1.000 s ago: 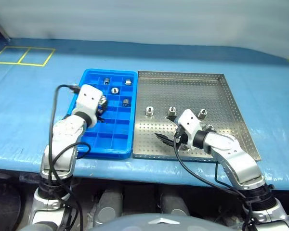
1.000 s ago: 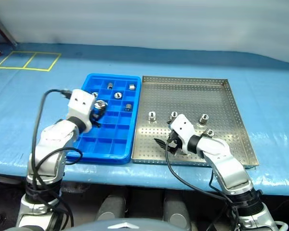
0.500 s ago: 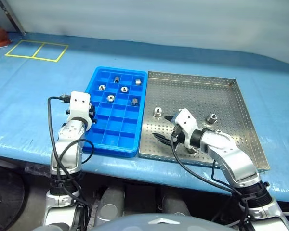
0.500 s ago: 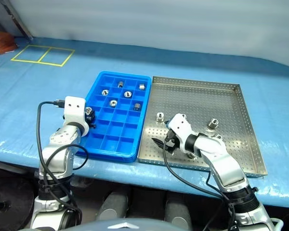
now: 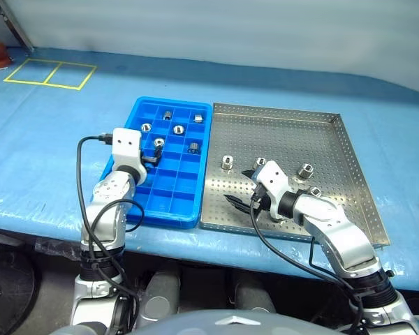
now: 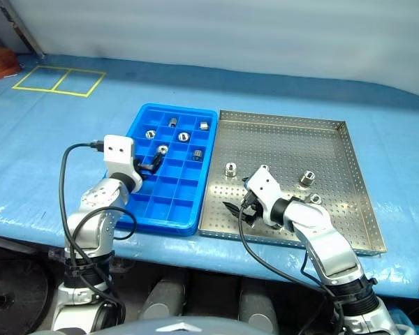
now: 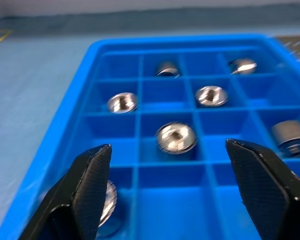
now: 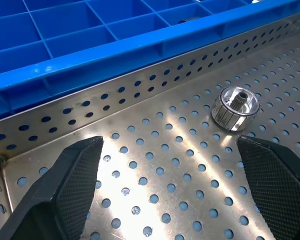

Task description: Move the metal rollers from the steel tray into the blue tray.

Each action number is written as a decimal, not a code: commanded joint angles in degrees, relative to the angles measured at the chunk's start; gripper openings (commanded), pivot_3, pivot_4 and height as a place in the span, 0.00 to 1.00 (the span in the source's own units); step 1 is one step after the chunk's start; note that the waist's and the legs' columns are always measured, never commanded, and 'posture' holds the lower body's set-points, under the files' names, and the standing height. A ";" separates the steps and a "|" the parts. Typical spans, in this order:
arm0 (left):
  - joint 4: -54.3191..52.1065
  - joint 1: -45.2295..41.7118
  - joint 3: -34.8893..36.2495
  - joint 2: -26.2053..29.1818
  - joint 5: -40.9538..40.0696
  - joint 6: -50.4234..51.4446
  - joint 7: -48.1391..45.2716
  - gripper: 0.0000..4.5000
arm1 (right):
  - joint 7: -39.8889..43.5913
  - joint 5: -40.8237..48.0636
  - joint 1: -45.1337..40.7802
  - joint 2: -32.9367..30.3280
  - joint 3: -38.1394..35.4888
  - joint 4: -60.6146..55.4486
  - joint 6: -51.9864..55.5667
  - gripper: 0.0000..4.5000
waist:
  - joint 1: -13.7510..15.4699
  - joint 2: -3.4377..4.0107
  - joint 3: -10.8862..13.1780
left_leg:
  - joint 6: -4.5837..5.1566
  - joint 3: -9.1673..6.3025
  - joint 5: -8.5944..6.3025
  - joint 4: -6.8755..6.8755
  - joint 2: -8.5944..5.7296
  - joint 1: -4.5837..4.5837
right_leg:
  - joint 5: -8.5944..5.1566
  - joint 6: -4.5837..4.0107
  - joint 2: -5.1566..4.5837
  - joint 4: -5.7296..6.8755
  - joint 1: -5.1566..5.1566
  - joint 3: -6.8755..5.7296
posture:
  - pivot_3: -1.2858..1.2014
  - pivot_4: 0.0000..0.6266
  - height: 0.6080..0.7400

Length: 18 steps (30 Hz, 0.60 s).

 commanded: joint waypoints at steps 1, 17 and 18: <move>-0.89 -5.27 -6.67 1.37 -5.24 -2.85 -10.17 0.88 | -0.72 0.27 0.53 -0.62 -2.14 -3.13 -0.40 1.00 | -0.21 0.00 0.00 | 0.00 0.02 0.00 0.01 0.00 0.01 | 0.00 0.00 0.00 0.00 0.00 0.01 | 0.58 0.24 1.00; 33.04 -22.09 -25.08 4.06 7.16 -6.78 -16.40 0.88 | -4.97 -0.06 5.94 0.36 -3.51 -7.99 0.05 1.00 | -5.27 0.02 -0.01 | 0.02 0.01 -0.01 0.01 -0.02 0.07 | 0.02 0.05 0.02 -0.09 0.10 0.05 | 0.52 0.24 1.00; 34.62 -22.68 -25.53 3.79 8.09 -7.34 -16.08 0.88 | -5.12 -0.07 6.10 0.35 -3.57 -8.14 0.01 1.00 | -5.41 0.02 -0.01 | 0.02 0.01 -0.01 0.01 -0.02 0.08 | 0.02 0.06 0.02 -0.09 0.11 0.05 | 0.52 0.24 1.00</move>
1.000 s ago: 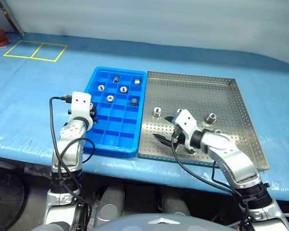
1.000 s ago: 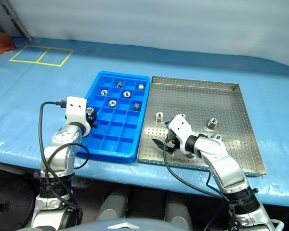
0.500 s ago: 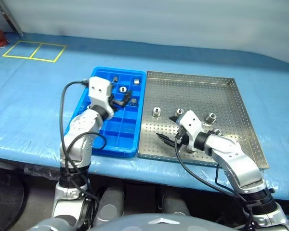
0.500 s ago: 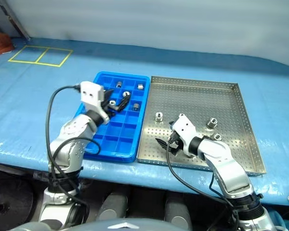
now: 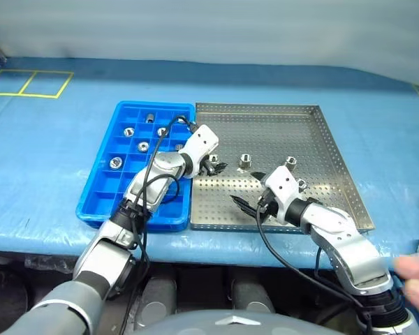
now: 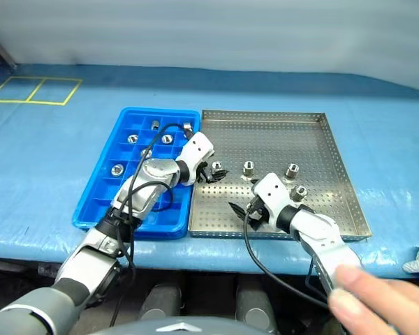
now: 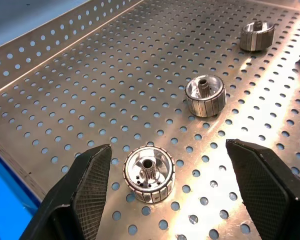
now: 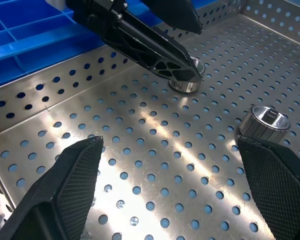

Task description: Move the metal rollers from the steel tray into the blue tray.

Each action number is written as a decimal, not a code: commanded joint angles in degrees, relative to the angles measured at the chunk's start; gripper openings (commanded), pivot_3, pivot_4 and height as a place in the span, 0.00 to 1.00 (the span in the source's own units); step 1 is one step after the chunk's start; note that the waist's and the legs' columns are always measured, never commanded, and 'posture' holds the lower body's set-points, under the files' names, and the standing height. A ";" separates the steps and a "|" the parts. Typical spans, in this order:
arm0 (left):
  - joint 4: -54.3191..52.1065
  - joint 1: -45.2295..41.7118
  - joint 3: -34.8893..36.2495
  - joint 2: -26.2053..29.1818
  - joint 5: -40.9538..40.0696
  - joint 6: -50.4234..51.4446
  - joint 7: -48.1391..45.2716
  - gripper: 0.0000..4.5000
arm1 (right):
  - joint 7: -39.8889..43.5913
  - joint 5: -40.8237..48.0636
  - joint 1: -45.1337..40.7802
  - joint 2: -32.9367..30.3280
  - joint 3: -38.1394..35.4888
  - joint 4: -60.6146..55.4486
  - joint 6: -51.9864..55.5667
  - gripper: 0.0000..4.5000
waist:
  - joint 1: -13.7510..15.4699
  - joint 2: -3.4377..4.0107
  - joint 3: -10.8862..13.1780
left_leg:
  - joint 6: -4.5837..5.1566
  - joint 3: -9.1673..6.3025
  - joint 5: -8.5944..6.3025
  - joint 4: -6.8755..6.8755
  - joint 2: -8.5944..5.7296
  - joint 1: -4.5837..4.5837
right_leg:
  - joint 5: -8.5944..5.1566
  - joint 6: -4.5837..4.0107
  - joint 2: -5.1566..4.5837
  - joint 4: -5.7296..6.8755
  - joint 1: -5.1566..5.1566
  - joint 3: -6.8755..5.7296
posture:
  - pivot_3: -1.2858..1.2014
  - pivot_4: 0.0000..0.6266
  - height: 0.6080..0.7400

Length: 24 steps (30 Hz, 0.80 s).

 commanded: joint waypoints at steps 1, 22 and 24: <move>4.31 -2.33 -1.08 -1.06 2.74 -2.40 1.06 0.88 | -0.66 0.19 0.38 0.00 -1.42 -2.81 -0.46 1.00 | -0.27 0.00 0.00 | 0.00 0.00 0.00 0.00 0.00 0.02 | 0.00 0.00 0.00 0.01 0.00 0.00 | 0.52 0.24 1.00; 8.97 -3.75 -3.24 0.76 11.06 -0.07 2.54 0.69 | -1.29 -0.12 -0.85 0.89 -0.35 -1.73 -1.00 1.00 | -2.16 0.03 -0.01 | 0.00 0.02 0.00 0.00 0.03 0.12 | -0.01 0.00 0.04 0.21 -0.03 0.06 | 0.53 0.24 1.00; 9.15 -3.57 -2.86 0.65 10.81 -0.13 2.72 0.65 | -1.22 -0.18 -1.06 0.96 -0.18 -1.56 -1.02 1.00 | -2.31 0.03 -0.02 | 0.00 0.01 0.00 -0.01 0.04 0.14 | -0.01 -0.01 0.06 0.22 -0.03 0.06 | 0.53 0.24 1.00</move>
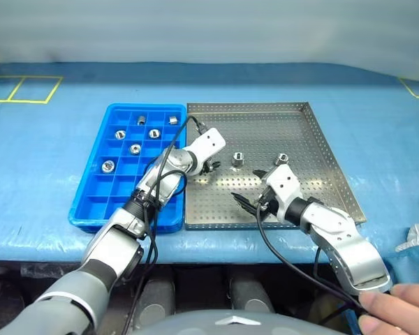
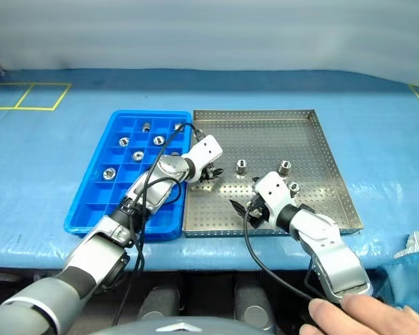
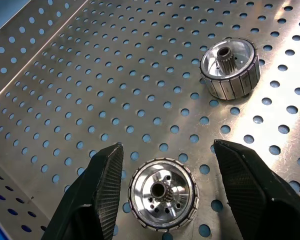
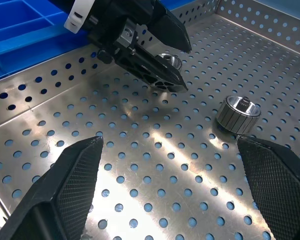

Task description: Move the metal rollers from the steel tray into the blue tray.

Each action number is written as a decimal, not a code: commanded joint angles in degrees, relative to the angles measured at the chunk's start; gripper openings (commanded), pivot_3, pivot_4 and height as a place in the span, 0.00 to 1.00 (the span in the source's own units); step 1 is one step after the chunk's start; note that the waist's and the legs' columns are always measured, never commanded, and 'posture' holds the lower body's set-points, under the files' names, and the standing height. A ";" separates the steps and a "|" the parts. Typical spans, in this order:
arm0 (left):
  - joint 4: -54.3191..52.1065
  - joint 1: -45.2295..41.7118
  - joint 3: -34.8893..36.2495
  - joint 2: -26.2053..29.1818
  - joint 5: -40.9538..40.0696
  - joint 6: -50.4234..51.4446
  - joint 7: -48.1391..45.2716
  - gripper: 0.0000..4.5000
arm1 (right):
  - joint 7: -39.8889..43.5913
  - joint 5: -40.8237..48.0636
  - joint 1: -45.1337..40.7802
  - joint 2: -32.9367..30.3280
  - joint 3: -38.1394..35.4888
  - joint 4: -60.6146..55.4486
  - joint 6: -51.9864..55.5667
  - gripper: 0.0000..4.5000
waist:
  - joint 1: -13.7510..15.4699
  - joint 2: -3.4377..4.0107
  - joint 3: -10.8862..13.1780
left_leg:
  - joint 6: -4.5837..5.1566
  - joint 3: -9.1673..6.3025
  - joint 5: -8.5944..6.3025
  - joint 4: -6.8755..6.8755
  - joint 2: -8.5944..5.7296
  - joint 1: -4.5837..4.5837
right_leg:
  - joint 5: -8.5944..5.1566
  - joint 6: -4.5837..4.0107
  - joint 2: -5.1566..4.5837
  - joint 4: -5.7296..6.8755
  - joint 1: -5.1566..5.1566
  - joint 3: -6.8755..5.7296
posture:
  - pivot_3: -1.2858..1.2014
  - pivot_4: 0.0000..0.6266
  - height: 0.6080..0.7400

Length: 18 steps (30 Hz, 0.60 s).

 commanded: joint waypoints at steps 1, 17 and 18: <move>0.49 0.75 1.21 1.68 1.26 1.04 0.29 0.61 | 0.07 -0.13 -0.83 0.20 0.07 -1.18 -0.96 1.00 | -0.10 0.01 0.00 | 0.00 0.00 0.00 0.00 0.00 0.00 | 0.00 0.00 0.00 0.01 0.00 0.00 | 0.53 0.24 1.00; -6.54 2.04 7.87 1.53 -6.06 4.07 -3.07 0.08 | -0.21 -0.93 -1.53 1.57 1.03 0.14 -2.15 1.00 | -0.10 0.02 -0.01 | 0.00 -0.01 0.00 -0.12 0.04 -0.08 | -0.02 -0.04 0.05 0.04 -0.15 0.01 | 0.53 0.24 1.00; -6.78 2.13 8.05 1.65 -6.22 4.22 -3.05 0.01 | -0.22 -0.98 -1.57 1.61 1.04 0.22 -2.16 1.00 | -0.08 0.02 -0.01 | 0.00 0.00 0.00 -0.10 0.04 -0.09 | -0.02 -0.03 0.05 0.04 -0.15 0.01 | 0.53 0.24 1.00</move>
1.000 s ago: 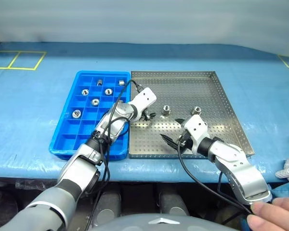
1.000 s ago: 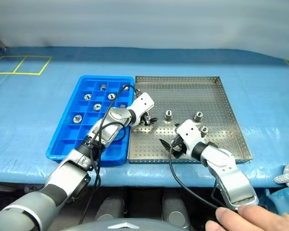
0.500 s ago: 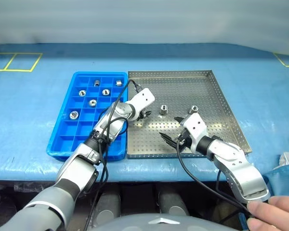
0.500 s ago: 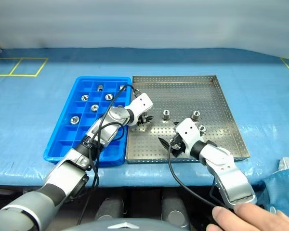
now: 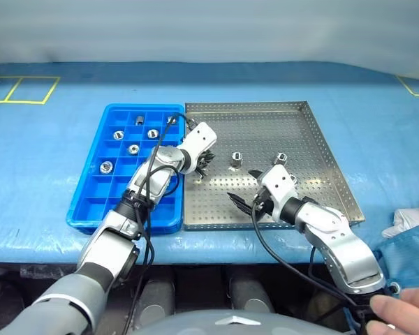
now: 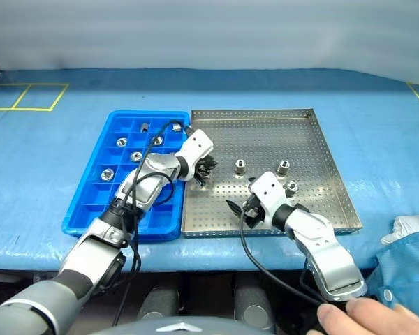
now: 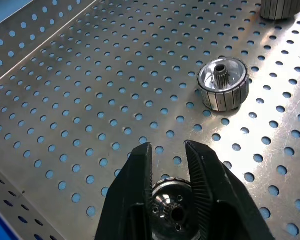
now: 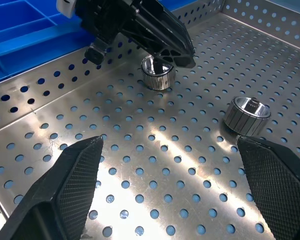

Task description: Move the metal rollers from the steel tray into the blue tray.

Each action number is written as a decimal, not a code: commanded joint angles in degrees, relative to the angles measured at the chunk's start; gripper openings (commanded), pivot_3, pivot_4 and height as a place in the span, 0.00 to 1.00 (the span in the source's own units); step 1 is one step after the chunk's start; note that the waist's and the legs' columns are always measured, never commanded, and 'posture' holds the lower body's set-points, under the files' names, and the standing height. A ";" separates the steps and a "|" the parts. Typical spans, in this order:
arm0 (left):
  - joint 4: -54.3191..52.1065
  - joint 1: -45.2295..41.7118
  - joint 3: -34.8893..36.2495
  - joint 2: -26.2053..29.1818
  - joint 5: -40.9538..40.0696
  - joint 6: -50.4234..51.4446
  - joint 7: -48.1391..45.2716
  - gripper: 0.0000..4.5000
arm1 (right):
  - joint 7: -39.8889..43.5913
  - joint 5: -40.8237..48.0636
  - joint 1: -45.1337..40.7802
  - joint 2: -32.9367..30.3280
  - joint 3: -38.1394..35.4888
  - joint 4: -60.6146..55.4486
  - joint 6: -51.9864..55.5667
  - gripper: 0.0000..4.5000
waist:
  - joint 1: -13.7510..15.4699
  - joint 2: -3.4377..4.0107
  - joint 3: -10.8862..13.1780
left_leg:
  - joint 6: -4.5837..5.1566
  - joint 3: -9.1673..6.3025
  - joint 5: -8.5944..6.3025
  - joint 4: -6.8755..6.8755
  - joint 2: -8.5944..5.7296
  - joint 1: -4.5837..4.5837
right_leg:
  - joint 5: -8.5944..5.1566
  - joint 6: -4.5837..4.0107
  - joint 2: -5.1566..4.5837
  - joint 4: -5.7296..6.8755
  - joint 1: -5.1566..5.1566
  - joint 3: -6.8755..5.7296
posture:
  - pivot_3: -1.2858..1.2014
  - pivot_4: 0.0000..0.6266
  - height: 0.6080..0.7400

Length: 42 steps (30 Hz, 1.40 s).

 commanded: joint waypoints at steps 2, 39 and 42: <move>-2.75 0.64 2.01 1.12 -0.53 0.94 0.12 0.01 | -0.06 -0.17 -0.83 0.26 -0.51 -0.89 -1.70 1.00 | 0.04 0.00 0.00 | 0.00 0.01 0.00 0.02 0.00 0.00 | 0.00 0.01 0.00 0.00 0.00 0.01 | 0.53 0.24 1.00; 5.60 -1.89 -6.54 3.81 8.47 -3.22 -1.37 0.07 | 0.19 -1.31 -1.46 1.18 0.63 0.17 -2.93 1.00 | 0.61 0.35 -0.21 | 0.01 0.00 0.01 0.11 0.01 0.48 | -0.01 -0.02 0.02 0.06 0.49 0.03 | 0.53 0.24 1.00; 4.92 -1.54 -5.40 3.49 7.42 -3.12 -1.50 0.00 | 0.18 -1.41 -1.59 1.24 0.73 0.35 -3.05 1.00 | 0.61 0.35 -0.21 | 0.01 0.00 0.01 0.11 0.01 0.48 | -0.01 -0.02 0.02 0.06 0.49 0.04 | 0.53 0.24 1.00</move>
